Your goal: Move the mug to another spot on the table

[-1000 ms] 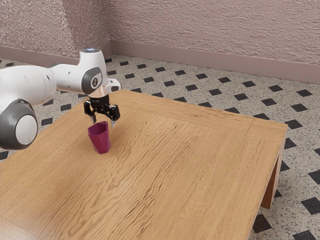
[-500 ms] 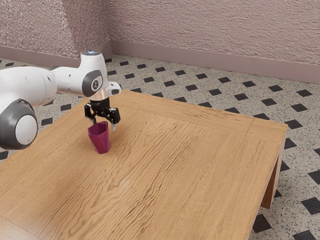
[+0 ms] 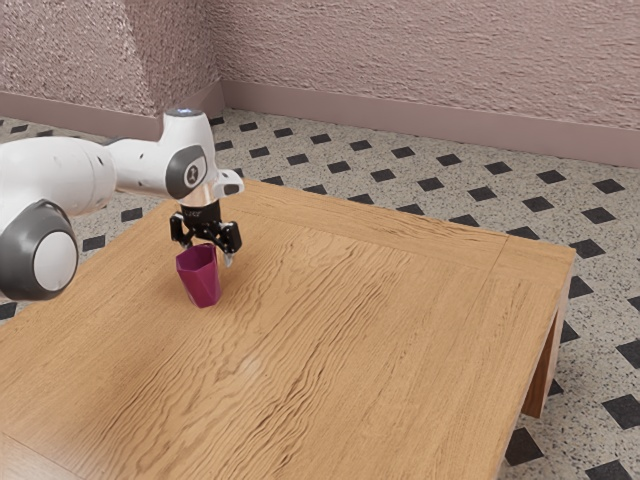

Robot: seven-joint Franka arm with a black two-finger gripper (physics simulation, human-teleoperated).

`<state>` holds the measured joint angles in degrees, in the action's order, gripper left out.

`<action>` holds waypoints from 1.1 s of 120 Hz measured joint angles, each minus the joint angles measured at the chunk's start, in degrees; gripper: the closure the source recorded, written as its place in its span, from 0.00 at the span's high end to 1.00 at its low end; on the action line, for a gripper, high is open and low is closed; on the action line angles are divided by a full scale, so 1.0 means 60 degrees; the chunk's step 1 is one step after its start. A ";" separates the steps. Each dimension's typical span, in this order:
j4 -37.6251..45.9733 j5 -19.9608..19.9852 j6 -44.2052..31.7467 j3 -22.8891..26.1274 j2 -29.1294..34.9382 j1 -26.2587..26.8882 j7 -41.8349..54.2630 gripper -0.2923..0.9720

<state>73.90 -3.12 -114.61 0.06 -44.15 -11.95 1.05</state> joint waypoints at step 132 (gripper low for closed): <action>-0.0411 0.1676 0.3365 -0.0119 0.0165 -0.0565 -0.0319 0.19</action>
<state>71.43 6.94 -94.42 -0.65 -43.16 -15.34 -0.87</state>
